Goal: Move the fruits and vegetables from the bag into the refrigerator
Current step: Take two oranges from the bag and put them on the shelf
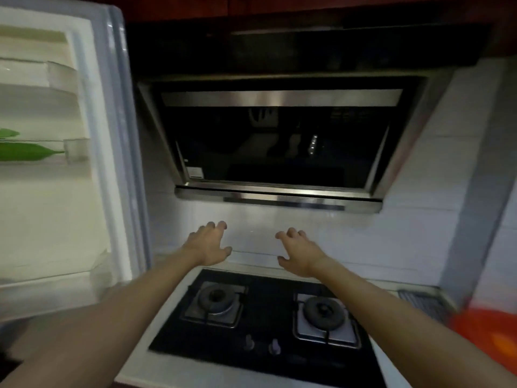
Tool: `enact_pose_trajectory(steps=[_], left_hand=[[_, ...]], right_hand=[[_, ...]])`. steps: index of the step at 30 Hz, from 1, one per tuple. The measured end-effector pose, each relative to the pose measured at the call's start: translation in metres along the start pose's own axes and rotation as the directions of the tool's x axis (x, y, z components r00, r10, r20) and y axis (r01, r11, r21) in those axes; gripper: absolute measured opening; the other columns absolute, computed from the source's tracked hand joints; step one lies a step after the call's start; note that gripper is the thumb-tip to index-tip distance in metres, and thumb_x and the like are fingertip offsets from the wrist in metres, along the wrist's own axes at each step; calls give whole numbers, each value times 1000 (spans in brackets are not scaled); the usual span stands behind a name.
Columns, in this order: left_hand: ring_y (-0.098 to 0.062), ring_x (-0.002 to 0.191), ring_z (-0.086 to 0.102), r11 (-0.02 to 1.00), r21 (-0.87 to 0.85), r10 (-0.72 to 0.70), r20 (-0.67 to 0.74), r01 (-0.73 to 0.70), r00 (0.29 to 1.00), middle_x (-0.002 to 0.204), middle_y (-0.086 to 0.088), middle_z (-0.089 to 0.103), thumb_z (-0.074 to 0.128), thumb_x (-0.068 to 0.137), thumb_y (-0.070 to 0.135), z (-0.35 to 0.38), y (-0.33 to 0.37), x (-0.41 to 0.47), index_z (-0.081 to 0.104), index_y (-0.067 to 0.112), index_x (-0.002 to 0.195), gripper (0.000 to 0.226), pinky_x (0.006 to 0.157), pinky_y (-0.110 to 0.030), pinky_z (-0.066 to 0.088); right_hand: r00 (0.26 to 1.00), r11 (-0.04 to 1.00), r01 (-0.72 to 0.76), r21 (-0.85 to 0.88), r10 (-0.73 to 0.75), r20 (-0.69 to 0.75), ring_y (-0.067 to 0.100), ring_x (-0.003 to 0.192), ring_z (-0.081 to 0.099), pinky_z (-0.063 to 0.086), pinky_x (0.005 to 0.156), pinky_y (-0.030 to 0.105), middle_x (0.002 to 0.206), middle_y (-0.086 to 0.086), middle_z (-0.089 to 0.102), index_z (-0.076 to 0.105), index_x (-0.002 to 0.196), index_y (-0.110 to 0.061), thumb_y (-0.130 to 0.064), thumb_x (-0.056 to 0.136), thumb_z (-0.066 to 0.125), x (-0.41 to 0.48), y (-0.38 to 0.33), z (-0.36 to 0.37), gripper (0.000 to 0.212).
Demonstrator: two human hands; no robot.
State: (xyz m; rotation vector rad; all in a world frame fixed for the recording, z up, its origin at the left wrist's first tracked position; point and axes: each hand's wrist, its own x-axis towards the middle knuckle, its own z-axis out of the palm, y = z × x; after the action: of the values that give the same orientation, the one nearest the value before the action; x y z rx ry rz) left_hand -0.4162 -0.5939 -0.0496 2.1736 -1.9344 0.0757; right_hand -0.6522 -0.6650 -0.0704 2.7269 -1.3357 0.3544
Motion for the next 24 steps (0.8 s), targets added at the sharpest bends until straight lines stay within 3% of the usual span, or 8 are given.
enact_pose_trajectory(steps=[8,17,24], left_hand=[[-31,125,44,948,-102,309,60,-302,949,142,-13,40,51,90,45,62,176,47,27,17,144,65,99,-42,42],[-32,120,45,806,-188,587,136,-561,798,135,-13,42,51,89,48,124,352,88,31,17,139,63,97,-45,43],[-32,115,48,688,-276,723,174,-671,669,129,-14,45,52,88,48,168,464,128,35,18,135,58,92,-45,46]], right_hand=[[928,928,-368,-52,370,37,34,123,38,46,93,49,135,13,38,32,140,-16,-37,91,53,-128,167,-12,57],[720,721,-689,-69,692,46,37,119,44,42,97,45,128,16,43,37,137,-14,-36,88,54,-256,292,-25,56],[556,558,-825,-91,830,51,39,120,43,41,98,46,128,16,43,37,137,-15,-36,85,57,-296,370,-26,59]])
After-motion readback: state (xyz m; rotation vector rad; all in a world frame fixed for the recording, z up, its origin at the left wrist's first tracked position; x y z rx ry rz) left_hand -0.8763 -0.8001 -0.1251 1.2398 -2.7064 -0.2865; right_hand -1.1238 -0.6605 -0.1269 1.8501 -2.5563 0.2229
